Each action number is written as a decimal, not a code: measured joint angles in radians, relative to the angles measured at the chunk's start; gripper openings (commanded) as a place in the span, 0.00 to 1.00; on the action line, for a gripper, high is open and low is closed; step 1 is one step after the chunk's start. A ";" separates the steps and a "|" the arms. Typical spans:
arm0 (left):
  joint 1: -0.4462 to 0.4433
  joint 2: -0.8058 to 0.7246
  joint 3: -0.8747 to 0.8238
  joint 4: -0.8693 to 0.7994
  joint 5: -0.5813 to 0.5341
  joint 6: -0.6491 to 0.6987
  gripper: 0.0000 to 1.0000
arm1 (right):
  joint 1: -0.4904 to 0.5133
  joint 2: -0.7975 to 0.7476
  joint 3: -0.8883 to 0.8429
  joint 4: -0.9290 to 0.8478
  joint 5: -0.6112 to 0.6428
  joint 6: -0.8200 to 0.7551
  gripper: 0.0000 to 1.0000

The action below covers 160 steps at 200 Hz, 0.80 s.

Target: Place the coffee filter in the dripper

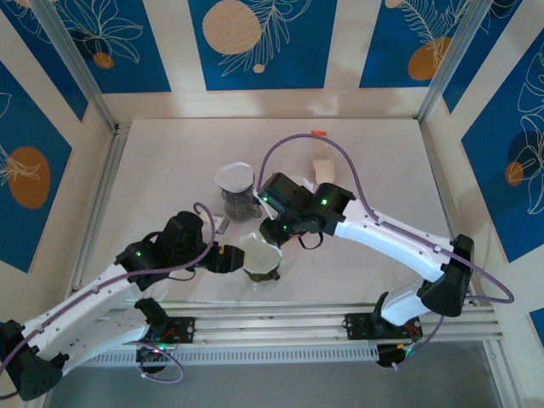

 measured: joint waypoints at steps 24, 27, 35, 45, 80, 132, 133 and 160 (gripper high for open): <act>0.000 0.000 0.000 0.000 0.000 0.000 0.66 | -0.007 0.023 0.000 0.003 -0.008 -0.003 0.21; 0.000 0.000 0.000 0.000 0.000 0.000 0.67 | -0.007 0.025 0.000 0.003 -0.010 -0.006 0.21; 0.000 0.000 0.000 0.000 0.000 0.000 0.67 | -0.007 0.028 0.000 0.003 -0.017 -0.005 0.18; 0.000 0.000 0.000 0.000 0.000 0.000 0.66 | -0.007 0.030 0.000 0.003 -0.026 -0.009 0.16; 0.000 0.000 0.000 0.000 0.000 0.000 0.66 | -0.007 0.030 -0.002 0.008 -0.041 -0.007 0.12; 0.000 0.000 0.000 0.000 0.000 0.000 0.67 | -0.007 0.029 -0.009 0.013 -0.026 0.007 0.38; 0.000 0.000 0.000 0.000 0.000 0.000 0.67 | -0.007 0.029 -0.009 0.013 -0.026 0.009 0.38; 0.000 0.000 0.000 0.000 0.000 0.000 0.67 | -0.007 0.008 -0.017 0.018 -0.026 0.011 0.48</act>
